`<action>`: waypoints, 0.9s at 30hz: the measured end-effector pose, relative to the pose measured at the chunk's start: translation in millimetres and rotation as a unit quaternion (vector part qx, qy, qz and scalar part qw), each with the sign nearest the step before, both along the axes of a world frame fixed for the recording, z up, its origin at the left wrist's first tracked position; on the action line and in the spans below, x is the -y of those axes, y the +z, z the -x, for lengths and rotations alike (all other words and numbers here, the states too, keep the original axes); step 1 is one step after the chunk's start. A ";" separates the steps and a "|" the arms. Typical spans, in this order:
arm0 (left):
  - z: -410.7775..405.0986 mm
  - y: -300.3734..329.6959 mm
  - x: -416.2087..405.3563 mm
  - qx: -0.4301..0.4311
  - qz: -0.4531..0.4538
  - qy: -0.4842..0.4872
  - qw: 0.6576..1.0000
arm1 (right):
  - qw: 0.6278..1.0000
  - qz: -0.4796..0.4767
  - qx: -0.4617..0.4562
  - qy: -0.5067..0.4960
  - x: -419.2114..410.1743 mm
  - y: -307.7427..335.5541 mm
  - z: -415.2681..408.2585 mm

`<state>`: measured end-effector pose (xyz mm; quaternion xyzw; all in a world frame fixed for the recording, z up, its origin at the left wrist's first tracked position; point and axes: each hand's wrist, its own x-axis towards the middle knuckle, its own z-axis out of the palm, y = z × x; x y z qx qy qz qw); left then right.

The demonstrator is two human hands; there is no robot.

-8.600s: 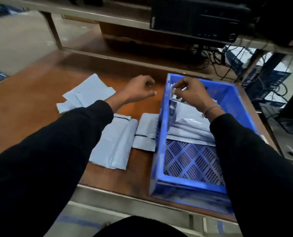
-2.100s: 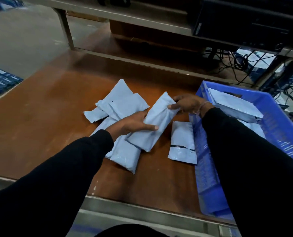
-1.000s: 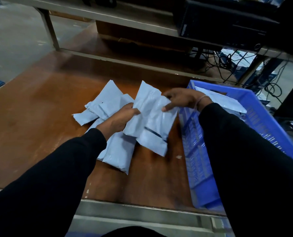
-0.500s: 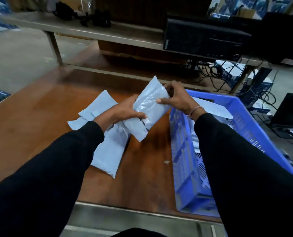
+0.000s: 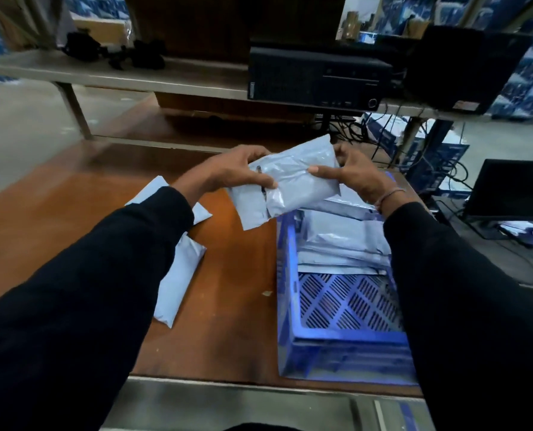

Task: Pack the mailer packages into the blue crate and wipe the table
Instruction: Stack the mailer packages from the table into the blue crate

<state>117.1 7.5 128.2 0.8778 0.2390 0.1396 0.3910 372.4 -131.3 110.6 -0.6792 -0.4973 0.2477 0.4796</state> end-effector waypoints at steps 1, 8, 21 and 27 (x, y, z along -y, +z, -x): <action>-9.1 0.8 5.0 0.004 -0.007 0.009 1.000 | 1.000 0.009 -0.006 -0.005 7.9 -3.4 -12.8; -71.7 -13.5 51.0 -0.052 -0.046 -0.010 0.998 | 0.986 0.144 -0.007 -0.086 87.7 -12.0 -61.4; -158.6 -108.0 114.4 -0.395 -0.180 -0.116 0.893 | 0.884 0.457 0.094 -0.021 132.0 -83.3 -49.8; -164.6 -127.6 134.5 -0.432 -0.223 -0.111 0.867 | 0.881 0.467 0.062 -0.049 129.9 -113.0 -42.1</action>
